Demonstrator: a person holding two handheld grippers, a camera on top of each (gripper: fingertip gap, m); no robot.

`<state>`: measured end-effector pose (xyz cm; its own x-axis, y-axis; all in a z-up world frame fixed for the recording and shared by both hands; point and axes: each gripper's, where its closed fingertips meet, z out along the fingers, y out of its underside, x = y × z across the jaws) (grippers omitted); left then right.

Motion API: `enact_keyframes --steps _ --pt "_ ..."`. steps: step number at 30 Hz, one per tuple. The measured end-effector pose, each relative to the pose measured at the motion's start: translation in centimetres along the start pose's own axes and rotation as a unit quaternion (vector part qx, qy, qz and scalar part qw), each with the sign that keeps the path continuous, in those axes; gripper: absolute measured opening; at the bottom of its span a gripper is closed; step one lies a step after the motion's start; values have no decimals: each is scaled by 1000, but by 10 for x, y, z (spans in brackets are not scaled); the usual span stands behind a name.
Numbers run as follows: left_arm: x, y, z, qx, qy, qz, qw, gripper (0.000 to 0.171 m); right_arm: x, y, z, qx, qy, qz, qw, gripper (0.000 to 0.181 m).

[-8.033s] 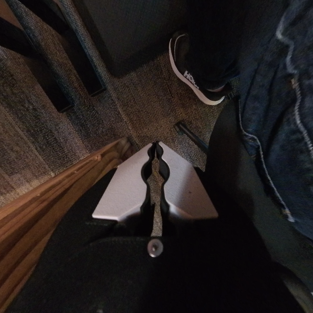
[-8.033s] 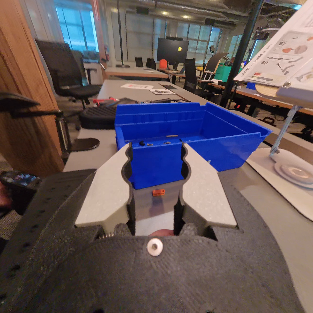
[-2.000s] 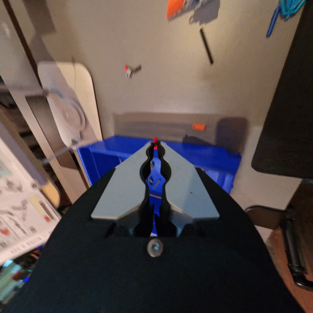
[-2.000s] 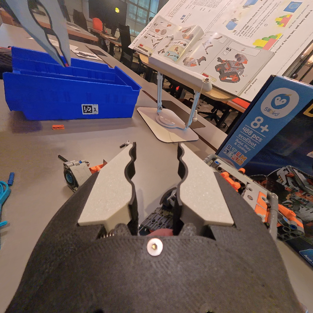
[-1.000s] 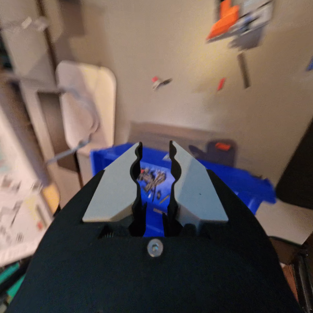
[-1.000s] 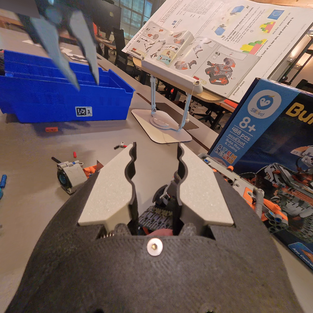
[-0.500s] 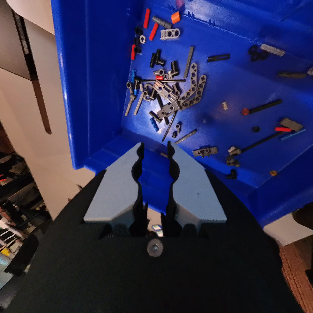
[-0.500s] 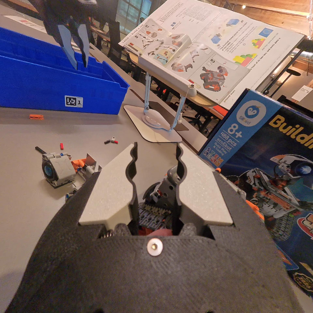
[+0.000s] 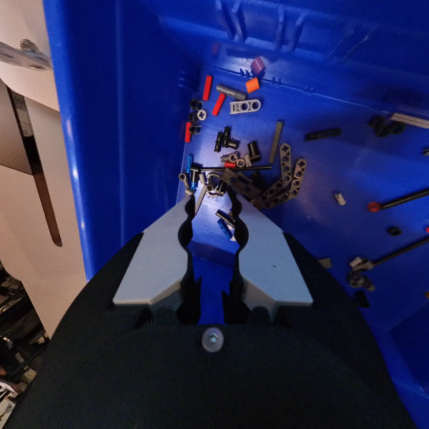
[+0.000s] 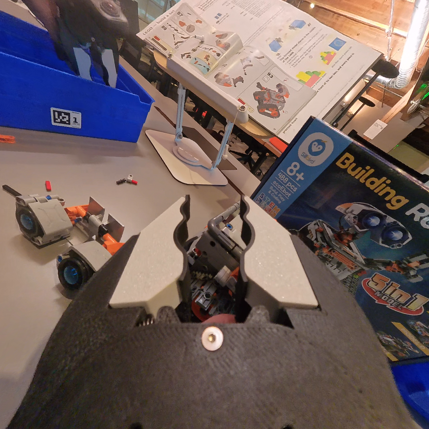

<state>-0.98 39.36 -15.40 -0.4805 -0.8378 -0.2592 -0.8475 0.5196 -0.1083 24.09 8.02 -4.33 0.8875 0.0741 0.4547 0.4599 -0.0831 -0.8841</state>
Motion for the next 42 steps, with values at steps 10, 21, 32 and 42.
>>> enact_keyframes --steps 10,21,32,42 --pt "10 7 17 -9 47 43 998 15 0 5 1 -18 13 -27 999 40" --pt "1 1 24 -8 50 61 997 4 1 5 0 -19 14 -29 999 40" --pt "2 8 6 -7 55 60 997 12 1 5 0 -20 12 -28 999 40" --pt "7 -7 22 -6 90 1 996 12 1 5 -1 -20 10 -28 999 41"
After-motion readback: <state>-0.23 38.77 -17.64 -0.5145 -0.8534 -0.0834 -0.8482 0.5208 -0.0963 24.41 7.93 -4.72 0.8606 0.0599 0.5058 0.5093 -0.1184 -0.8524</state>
